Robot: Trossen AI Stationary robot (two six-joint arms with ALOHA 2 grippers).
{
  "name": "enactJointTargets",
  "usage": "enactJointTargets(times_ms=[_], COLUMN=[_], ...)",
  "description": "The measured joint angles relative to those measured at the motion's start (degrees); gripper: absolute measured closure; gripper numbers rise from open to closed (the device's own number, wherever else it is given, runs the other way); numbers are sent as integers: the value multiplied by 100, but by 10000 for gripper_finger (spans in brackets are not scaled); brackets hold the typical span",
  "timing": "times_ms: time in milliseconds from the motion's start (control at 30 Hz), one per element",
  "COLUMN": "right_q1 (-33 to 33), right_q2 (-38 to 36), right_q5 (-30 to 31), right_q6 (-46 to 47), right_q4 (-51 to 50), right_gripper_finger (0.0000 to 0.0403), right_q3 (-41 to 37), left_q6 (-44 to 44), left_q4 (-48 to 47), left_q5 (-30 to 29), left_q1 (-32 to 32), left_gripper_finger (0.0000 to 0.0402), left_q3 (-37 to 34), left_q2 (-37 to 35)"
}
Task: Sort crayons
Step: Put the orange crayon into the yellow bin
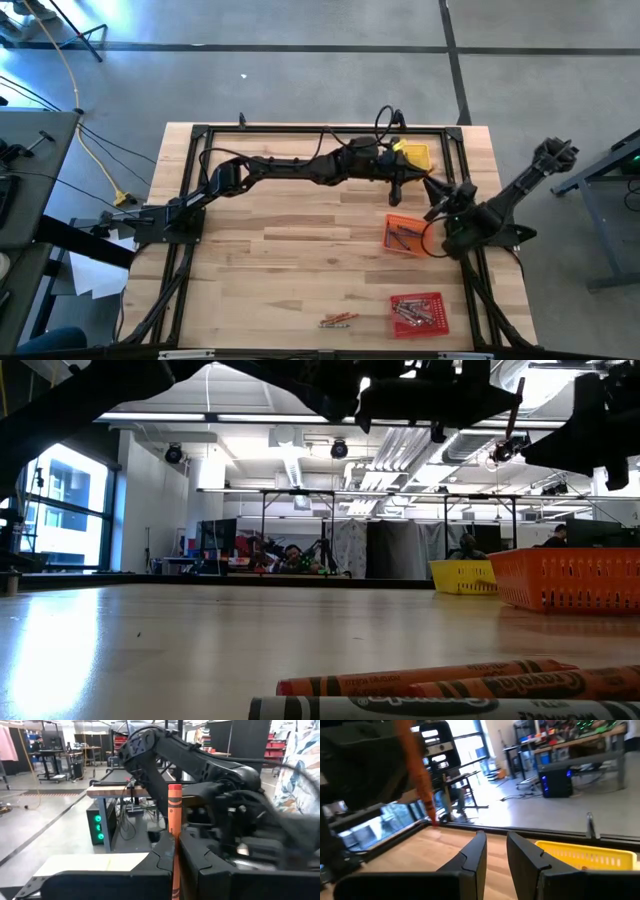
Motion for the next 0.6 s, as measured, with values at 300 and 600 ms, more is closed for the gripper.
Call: enactJointTargets(times_ms=[300,600], right_q1=[-248,-1049], right_q2=[-13,-145], right_q5=[-258,-1572], right_q6=[-3981,-6913], right_q4=[3036,4810], right_gripper_finger=[332,332], right_q3=[0,0], left_q6=[-2,349], left_q4=[-53,-934], left_q5=[-21,-47], left_q1=[98,231], left_gripper_finger=[401,401], left_q3=[0,0], left_q2=[-2,-424])
